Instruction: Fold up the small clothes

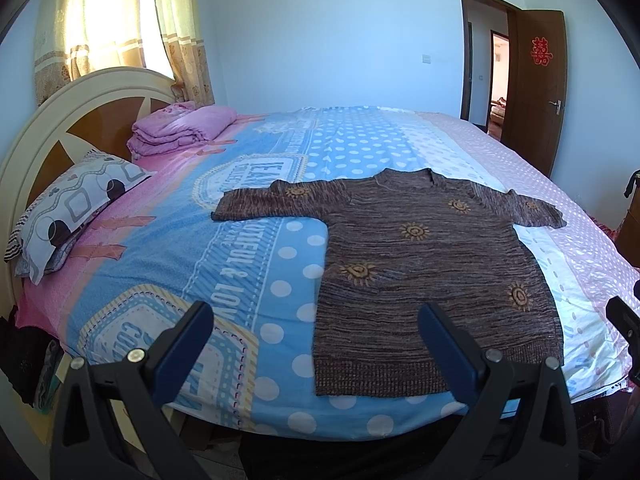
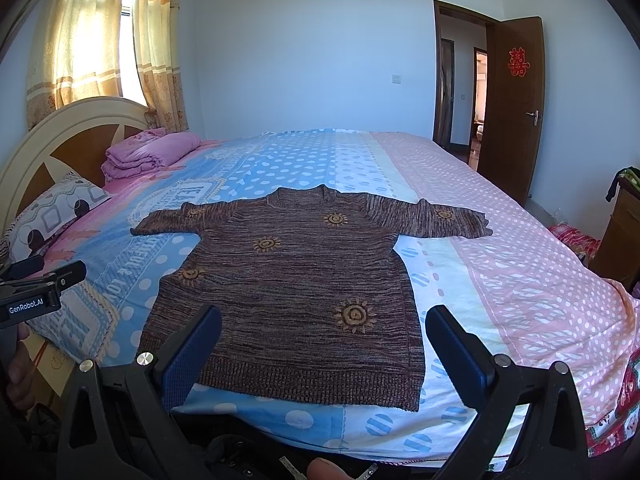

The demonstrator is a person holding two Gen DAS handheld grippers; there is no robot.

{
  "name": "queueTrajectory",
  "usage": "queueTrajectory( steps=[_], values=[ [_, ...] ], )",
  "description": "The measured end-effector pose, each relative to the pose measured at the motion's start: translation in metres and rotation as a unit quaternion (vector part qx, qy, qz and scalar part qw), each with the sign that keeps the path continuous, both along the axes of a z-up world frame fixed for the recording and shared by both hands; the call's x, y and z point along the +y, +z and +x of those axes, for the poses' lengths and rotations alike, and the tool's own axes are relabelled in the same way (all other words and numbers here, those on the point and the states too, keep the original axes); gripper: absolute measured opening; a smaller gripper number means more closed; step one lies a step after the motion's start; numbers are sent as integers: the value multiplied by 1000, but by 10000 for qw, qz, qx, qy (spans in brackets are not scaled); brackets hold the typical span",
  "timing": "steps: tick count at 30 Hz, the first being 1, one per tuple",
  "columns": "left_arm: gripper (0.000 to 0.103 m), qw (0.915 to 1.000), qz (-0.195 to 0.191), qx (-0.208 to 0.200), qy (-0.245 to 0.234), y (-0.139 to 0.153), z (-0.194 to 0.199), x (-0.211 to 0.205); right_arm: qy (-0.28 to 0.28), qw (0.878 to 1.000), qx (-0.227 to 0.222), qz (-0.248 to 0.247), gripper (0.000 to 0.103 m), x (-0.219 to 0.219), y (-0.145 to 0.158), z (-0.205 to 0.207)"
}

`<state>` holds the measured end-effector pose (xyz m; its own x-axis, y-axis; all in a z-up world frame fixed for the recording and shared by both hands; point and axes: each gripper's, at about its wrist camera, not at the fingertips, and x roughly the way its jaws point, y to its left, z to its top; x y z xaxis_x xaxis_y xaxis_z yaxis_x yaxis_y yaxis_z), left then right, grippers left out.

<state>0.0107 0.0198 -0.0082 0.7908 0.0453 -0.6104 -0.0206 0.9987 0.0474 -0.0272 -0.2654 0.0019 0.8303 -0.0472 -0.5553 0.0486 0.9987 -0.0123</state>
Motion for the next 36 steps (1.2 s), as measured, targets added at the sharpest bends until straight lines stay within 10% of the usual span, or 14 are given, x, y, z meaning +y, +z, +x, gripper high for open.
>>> queueTrajectory(
  steps=[22,36],
  values=[
    [103,9998,135,146,-57,-13,21,-3,202,9991,307,229,102,-16,-21,24],
    [103,9943,1019,322,50,-55,145,-11,-913,9886,1027,618,101,-146,-71,135]
  ],
)
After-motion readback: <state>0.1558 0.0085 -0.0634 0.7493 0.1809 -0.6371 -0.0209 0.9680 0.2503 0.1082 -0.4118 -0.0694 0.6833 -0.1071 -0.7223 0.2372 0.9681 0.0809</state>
